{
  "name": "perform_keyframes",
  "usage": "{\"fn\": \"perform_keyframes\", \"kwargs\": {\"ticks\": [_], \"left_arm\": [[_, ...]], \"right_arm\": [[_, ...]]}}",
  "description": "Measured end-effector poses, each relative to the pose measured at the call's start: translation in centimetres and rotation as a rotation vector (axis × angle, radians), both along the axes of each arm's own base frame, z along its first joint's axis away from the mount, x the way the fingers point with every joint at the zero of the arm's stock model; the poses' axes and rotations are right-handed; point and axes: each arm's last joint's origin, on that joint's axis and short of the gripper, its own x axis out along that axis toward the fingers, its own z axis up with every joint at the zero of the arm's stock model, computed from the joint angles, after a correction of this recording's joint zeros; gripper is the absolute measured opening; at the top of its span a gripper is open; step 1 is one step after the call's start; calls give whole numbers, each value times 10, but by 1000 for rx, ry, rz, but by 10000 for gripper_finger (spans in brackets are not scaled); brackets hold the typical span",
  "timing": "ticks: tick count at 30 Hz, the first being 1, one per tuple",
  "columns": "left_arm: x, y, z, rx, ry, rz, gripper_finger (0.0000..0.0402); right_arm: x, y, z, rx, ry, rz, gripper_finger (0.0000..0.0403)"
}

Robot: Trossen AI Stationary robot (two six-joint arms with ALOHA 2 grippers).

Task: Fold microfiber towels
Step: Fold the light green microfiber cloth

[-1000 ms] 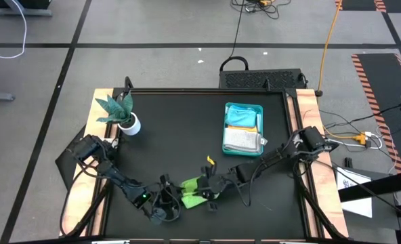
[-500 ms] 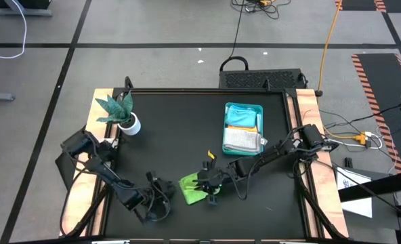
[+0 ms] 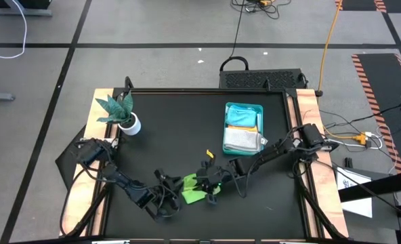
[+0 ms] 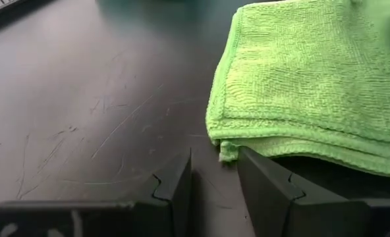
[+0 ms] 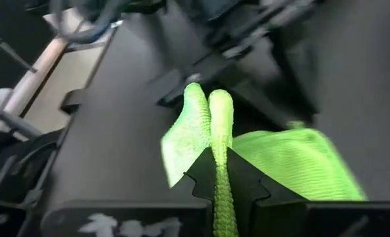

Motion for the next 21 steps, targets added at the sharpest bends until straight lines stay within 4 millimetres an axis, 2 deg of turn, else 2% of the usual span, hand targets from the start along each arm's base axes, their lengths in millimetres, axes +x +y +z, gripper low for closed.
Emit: {"fn": "perform_keyframes", "kwargs": {"ticks": [9,15,21], "left_arm": [[0,-4,1,20,-6,-32,131],[0,-4,1,21,-5,-35,131],[0,-4,1,20,-5,-38,131]], "right_arm": [[7,-31,-4,-11,37,-79,6],[10,-40,-17,-19,74,-103,6],[12,-45,-17,-17,68,-115,6]]}}
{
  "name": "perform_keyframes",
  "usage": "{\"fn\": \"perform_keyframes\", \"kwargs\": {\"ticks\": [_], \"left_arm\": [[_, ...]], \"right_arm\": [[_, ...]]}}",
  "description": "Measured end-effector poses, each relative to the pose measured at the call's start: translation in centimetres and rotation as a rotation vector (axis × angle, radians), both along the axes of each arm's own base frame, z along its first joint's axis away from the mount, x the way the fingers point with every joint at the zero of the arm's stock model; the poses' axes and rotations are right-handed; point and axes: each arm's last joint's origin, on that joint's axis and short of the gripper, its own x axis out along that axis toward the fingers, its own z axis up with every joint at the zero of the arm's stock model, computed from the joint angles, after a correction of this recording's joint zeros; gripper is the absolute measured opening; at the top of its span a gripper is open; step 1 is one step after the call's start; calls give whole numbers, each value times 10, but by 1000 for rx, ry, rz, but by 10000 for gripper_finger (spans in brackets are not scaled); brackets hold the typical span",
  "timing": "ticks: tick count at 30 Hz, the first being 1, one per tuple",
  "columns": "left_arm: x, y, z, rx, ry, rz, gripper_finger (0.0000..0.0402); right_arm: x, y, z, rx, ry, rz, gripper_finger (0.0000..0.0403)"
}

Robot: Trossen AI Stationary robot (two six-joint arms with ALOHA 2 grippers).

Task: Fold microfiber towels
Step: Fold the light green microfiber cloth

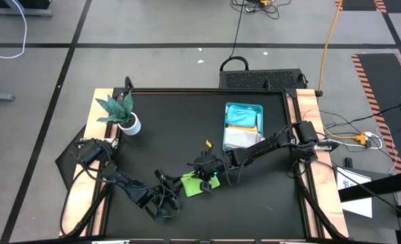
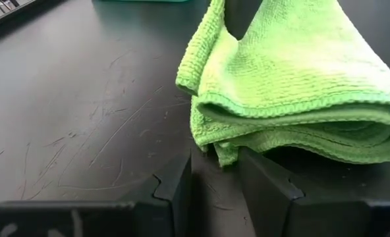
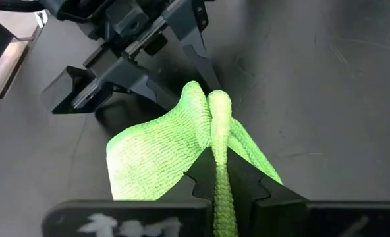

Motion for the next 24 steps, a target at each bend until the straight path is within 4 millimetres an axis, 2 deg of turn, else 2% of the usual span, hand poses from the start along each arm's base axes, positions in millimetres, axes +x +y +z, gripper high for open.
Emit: {"fn": "perform_keyframes", "kwargs": {"ticks": [4,12,15,20,24], "left_arm": [[-3,-3,5,-21,10,-21,131],[-10,-13,37,-82,7,-119,131],[-12,-9,35,-61,21,-92,131],[-12,7,28,-56,63,25,131],[-4,15,17,-32,54,60,131]], "right_arm": [[0,0,0,-1,2,-1,6],[0,-1,-2,-48,-2,-19,6],[0,-1,-3,-50,-3,-19,6],[1,-1,-5,-59,-2,-13,7],[2,-1,-5,-56,-14,-12,21]]}}
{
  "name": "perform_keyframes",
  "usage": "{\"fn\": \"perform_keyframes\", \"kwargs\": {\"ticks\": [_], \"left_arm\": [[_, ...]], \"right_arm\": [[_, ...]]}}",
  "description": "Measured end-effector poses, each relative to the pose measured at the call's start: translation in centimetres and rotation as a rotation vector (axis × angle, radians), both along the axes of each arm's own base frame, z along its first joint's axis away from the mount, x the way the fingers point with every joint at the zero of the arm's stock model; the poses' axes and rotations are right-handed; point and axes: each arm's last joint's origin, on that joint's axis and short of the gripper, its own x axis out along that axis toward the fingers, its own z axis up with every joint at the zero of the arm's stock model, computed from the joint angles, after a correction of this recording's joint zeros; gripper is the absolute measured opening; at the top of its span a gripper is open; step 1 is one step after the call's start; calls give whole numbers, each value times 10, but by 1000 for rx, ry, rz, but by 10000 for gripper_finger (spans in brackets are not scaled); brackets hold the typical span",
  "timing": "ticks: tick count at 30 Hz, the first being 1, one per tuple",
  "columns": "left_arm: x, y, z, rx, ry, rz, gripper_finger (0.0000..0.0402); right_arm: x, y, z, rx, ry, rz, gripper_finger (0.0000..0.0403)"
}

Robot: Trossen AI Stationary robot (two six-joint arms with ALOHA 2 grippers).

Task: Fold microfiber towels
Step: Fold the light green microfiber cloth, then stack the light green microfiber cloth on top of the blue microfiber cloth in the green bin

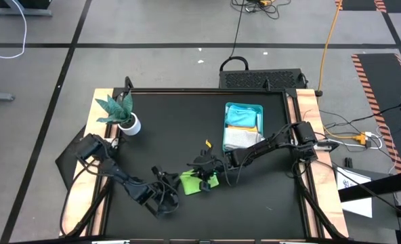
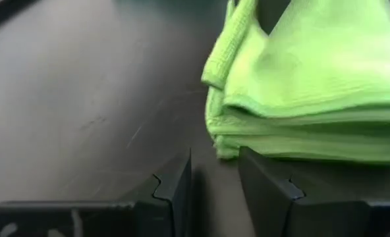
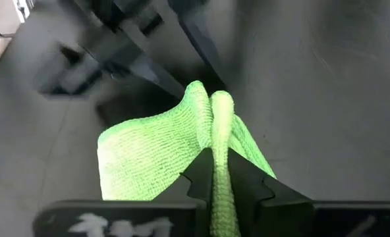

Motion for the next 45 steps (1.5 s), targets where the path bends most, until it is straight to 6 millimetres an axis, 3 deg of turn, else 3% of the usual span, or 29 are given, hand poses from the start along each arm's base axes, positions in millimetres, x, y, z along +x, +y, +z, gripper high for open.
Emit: {"fn": "perform_keyframes", "kwargs": {"ticks": [5,12,19,27,32,40,45], "left_arm": [[7,5,-16,34,-23,9,131],[6,2,-15,35,-21,-6,131],[3,-1,-15,35,-16,-22,131],[-9,-10,16,-122,6,-81,131],[-10,-20,34,-118,-108,-115,131],[13,-12,38,-52,-174,-134,131],[24,2,30,-62,-125,-114,131]], "right_arm": [[1,-2,1,-6,-19,-5,51],[2,-4,-12,-19,25,-18,86],[2,-10,-8,-6,22,-40,118],[1,-16,-8,11,53,-75,151],[1,-20,-6,30,49,-100,164],[-9,-19,33,-30,-3,-118,155],[-24,3,58,-67,-8,8,147]]}}
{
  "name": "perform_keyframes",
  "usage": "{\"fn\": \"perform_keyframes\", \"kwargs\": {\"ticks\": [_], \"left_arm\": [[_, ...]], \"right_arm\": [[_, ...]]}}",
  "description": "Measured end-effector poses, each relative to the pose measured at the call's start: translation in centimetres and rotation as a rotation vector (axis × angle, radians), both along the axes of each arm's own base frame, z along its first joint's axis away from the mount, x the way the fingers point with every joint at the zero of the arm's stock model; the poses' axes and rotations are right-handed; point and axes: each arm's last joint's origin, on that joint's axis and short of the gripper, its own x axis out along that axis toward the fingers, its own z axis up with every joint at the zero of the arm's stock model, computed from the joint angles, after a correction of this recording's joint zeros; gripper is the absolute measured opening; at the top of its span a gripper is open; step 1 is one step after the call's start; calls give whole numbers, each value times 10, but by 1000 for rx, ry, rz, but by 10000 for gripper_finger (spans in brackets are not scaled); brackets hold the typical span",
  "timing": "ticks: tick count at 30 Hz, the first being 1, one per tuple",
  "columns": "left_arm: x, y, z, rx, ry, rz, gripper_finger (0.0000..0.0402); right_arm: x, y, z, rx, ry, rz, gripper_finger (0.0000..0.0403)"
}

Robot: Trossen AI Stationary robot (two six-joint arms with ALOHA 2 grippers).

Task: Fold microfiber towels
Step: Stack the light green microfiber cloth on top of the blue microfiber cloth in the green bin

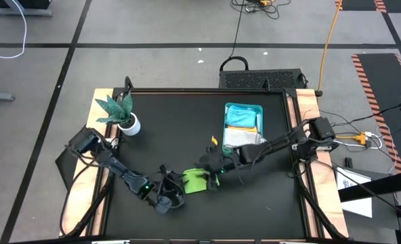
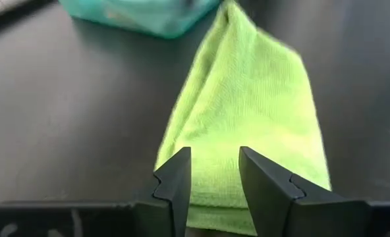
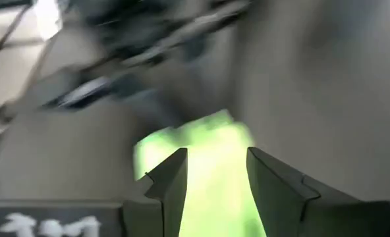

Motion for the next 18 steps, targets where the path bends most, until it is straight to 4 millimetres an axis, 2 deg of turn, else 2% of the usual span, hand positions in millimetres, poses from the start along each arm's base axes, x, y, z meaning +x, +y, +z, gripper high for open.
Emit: {"fn": "perform_keyframes", "kwargs": {"ticks": [3,6,11,14,18], "left_arm": [[3,5,-6,6,39,-4,131],[7,9,-12,0,51,7,131],[7,8,-14,3,53,1,131],[8,4,-8,11,24,-24,131],[11,3,2,41,-8,-59,131]], "right_arm": [[-7,17,-3,-1,36,61,135],[-13,22,-18,-19,35,17,116],[-35,8,-53,-55,-11,-206,75],[-49,0,-70,-22,-48,-248,54],[-61,-6,-81,-31,-124,-328,30]]}}
